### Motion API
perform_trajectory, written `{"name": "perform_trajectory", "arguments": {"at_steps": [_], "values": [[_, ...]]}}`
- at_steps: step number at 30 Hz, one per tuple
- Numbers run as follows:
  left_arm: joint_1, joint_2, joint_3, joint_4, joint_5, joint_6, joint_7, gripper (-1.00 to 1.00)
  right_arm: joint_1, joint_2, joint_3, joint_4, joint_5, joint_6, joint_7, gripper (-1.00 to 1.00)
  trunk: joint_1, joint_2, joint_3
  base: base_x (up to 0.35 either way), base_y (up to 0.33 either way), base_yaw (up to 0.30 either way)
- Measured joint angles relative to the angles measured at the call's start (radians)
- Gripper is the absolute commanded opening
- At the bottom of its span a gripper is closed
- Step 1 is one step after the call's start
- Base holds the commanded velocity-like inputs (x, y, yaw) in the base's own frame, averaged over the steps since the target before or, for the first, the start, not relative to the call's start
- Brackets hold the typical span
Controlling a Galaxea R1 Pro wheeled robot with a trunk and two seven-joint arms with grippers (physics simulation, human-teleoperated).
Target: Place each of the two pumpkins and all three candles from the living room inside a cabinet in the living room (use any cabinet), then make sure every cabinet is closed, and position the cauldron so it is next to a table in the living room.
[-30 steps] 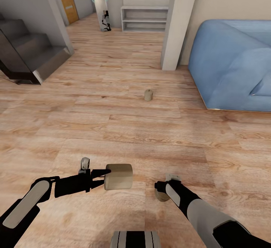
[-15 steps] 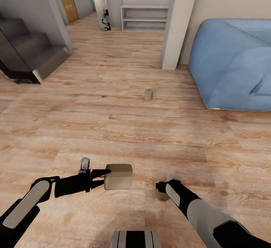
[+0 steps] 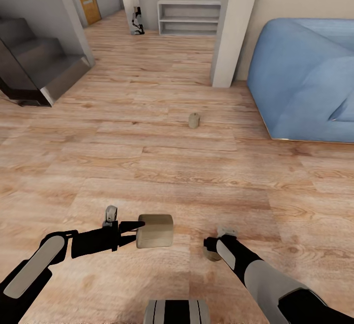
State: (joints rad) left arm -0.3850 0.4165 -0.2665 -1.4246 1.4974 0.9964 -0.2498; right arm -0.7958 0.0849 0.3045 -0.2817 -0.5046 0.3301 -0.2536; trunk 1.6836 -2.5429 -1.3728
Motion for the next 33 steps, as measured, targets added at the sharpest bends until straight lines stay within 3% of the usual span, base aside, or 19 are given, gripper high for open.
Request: {"name": "perform_trajectory", "arguments": {"at_steps": [13,17,25,26,33], "values": [[0.001,0.0,0.0,0.0,0.001,0.0,0.0,-1.0,0.0,0.0,0.0,0.0,0.0,-0.001,0.0,1.0,0.0,0.0,0.0,0.0,0.0,0.0],[0.0,0.0,0.0,0.0,0.001,0.0,0.0,-1.0,0.0,0.0,0.0,0.0,-0.001,-0.001,0.0,1.0,0.002,-0.001,-0.015,0.0,0.0,0.0],[0.001,0.0,0.001,0.0,0.002,0.0,0.0,-1.0,0.0,0.0,0.0,0.0,0.0,-0.001,0.0,1.0,0.002,-0.001,-0.016,0.0,0.0,0.0],[0.0,0.0,0.001,0.0,0.002,0.0,0.0,-1.0,0.0,0.0,0.0,0.0,0.0,-0.001,0.0,-1.0,0.002,-0.001,-0.016,0.0,0.0,0.0],[0.0,0.0,0.0,0.0,0.002,0.0,0.0,-1.0,0.0,0.001,0.0,0.0,0.001,-0.001,0.001,-1.0,0.002,-0.001,-0.016,0.0,0.0,0.0]]}}
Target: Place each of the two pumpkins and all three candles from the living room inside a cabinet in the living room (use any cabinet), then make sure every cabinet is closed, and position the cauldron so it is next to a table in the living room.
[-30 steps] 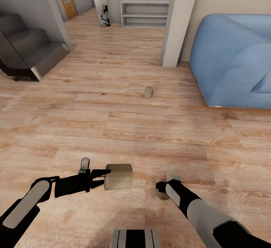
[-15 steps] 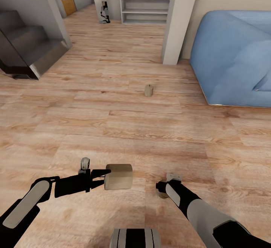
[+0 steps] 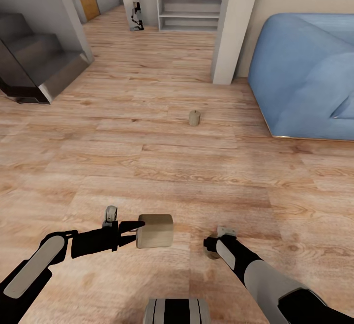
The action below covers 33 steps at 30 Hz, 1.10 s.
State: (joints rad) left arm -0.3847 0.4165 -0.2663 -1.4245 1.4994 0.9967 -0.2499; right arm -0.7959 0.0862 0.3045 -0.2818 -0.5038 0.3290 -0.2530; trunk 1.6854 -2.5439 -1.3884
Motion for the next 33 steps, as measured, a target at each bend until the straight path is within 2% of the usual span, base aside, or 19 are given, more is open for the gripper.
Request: {"name": "perform_trajectory", "arguments": {"at_steps": [9,27,30,33], "values": [[0.0,0.0,0.001,0.001,0.0,-0.001,0.0,-1.0,0.0,-0.001,0.0,-0.001,-0.001,0.0,0.0,-1.0,0.0,0.0,0.0,0.0,0.0,0.0],[0.0,-0.002,0.002,0.0,-0.005,-0.004,0.01,-1.0,0.0,-0.002,0.0,-0.006,0.001,0.001,0.0,-1.0,-0.008,0.004,0.07,0.0,0.0,0.0],[-0.001,-0.001,0.008,0.001,-0.021,-0.008,0.058,-1.0,0.0,-0.002,0.0,-0.011,0.0,0.007,0.003,-1.0,-0.01,0.005,0.081,0.0,0.0,0.0],[-0.001,-0.008,0.021,0.008,-0.093,-0.013,0.19,-1.0,0.0,-0.003,0.0,-0.017,0.0,0.04,0.004,-1.0,-0.011,0.006,0.093,0.0,0.0,0.0]]}}
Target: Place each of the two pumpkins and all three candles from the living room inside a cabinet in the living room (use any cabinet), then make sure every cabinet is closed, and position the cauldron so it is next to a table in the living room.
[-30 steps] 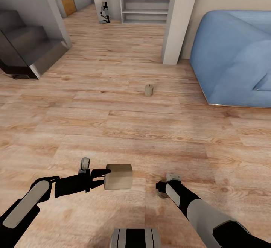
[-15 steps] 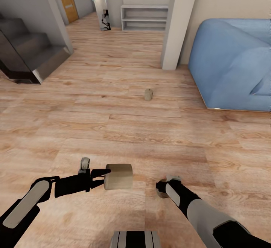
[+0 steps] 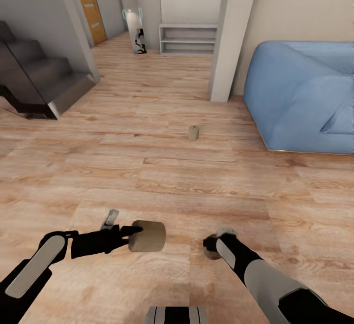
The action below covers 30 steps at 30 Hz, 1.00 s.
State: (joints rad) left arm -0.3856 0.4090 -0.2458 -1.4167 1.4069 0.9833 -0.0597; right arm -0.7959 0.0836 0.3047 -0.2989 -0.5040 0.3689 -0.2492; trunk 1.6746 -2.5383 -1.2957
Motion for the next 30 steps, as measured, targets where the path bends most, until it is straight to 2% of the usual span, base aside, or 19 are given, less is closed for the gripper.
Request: {"name": "perform_trajectory", "arguments": {"at_steps": [2,3,5,8,11,14,15,17,18,20,23,25,30], "values": [[0.0,-0.003,0.019,0.001,-0.012,-0.001,0.102,-1.0,0.0,0.0,-0.001,-0.002,0.001,0.013,0.0,-1.0,-0.001,0.0,0.008,0.0,0.0,0.0],[0.0,-0.004,0.029,0.002,-0.033,0.0,0.142,-1.0,0.0,0.0,-0.001,-0.002,0.001,0.016,0.0,-1.0,-0.001,0.001,0.012,0.0,0.0,0.0],[-0.001,-0.005,0.049,0.002,-0.023,-0.001,0.234,-1.0,0.0,0.0,-0.001,-0.003,0.002,0.018,0.001,-1.0,-0.002,0.001,0.019,0.0,0.0,0.0],[0.0,-0.006,0.067,0.0,-0.027,-0.001,0.37,-1.0,0.0,-0.001,-0.001,-0.017,0.002,0.02,0.0,-1.0,-0.004,0.002,0.031,0.0,0.0,0.0],[0.0,-0.006,0.073,-0.005,-0.028,-0.025,0.507,-1.0,0.0,-0.001,-0.001,-0.025,0.002,0.022,-0.002,-1.0,-0.005,0.003,0.043,0.0,0.0,0.0],[0.0,-0.008,0.066,-0.011,-0.029,-0.087,0.641,-1.0,0.0,-0.002,-0.001,-0.027,0.001,0.024,-0.002,-1.0,-0.006,0.003,0.054,0.0,0.0,0.0],[0.0,-0.012,0.064,-0.017,-0.035,-0.099,0.677,-1.0,0.0,-0.002,-0.001,-0.028,0.0,0.026,-0.002,-1.0,-0.007,0.004,0.058,0.0,0.0,0.0],[0.0,-0.023,0.062,-0.029,-0.024,-0.117,0.726,-1.0,0.0,-0.003,-0.002,-0.032,-0.001,0.034,-0.001,-1.0,-0.008,0.004,0.066,0.0,0.0,0.0],[0.0,-0.039,0.06,-0.037,-0.038,-0.121,0.772,-1.0,0.0,-0.005,-0.003,-0.048,-0.004,0.046,0.0,-1.0,-0.008,0.004,0.07,0.0,0.0,0.0],[0.0,-0.059,0.059,-0.044,-0.053,-0.127,0.815,-1.0,0.0,-0.006,-0.004,-0.088,-0.007,0.068,0.001,-1.0,-0.009,0.005,0.078,0.0,0.0,0.0],[0.0,-0.078,0.059,-0.055,-0.086,-0.13,0.841,-1.0,0.0,-0.007,-0.006,-0.186,-0.008,0.126,0.001,-1.0,-0.011,0.005,0.089,0.0,0.0,0.0],[0.0,-0.084,0.06,-0.064,-0.101,-0.131,0.848,-1.0,0.0,-0.008,-0.005,-0.305,-0.008,0.179,0.0,-1.0,-0.011,0.006,0.097,0.0,0.0,0.0],[0.0,-0.086,0.059,-0.077,-0.107,-0.131,0.849,-1.0,0.006,-0.009,-0.005,-0.49,-0.011,0.286,-0.002,-1.0,-0.014,0.007,0.116,0.0,0.0,0.0]]}}
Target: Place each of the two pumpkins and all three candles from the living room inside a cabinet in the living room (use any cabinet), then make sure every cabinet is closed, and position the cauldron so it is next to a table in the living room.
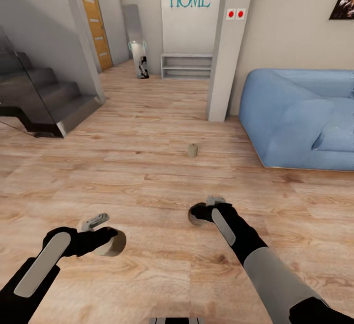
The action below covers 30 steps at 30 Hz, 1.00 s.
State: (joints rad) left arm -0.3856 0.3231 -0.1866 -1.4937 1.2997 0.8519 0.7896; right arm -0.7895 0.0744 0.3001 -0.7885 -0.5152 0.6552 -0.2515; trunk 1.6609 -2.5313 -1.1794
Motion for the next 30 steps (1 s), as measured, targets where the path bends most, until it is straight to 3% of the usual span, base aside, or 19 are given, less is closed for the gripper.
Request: {"name": "perform_trajectory", "arguments": {"at_steps": [4,7,18,30], "values": [[0.0,0.001,0.0,-0.038,0.0,0.002,-0.002,-1.0,0.005,-0.001,-0.001,-0.15,0.002,0.077,-0.04,-1.0,-0.002,0.001,0.016,0.0,0.0,0.0],[0.0,0.001,0.0,-0.048,-0.001,0.005,-0.001,-1.0,0.009,-0.001,-0.001,-0.191,0.0,0.093,-0.067,-1.0,-0.003,0.002,0.027,0.0,0.0,0.0],[0.0,0.001,0.002,-0.052,0.0,0.013,-0.002,-1.0,0.011,-0.002,0.0,-0.186,-0.006,0.087,-0.072,-1.0,-0.008,0.004,0.07,0.0,0.0,0.0],[0.0,0.001,0.001,-0.049,0.001,0.014,-0.002,-1.0,0.012,-0.002,0.002,-0.184,-0.006,0.083,-0.065,-1.0,-0.008,0.004,0.071,0.0,0.0,0.001]]}}
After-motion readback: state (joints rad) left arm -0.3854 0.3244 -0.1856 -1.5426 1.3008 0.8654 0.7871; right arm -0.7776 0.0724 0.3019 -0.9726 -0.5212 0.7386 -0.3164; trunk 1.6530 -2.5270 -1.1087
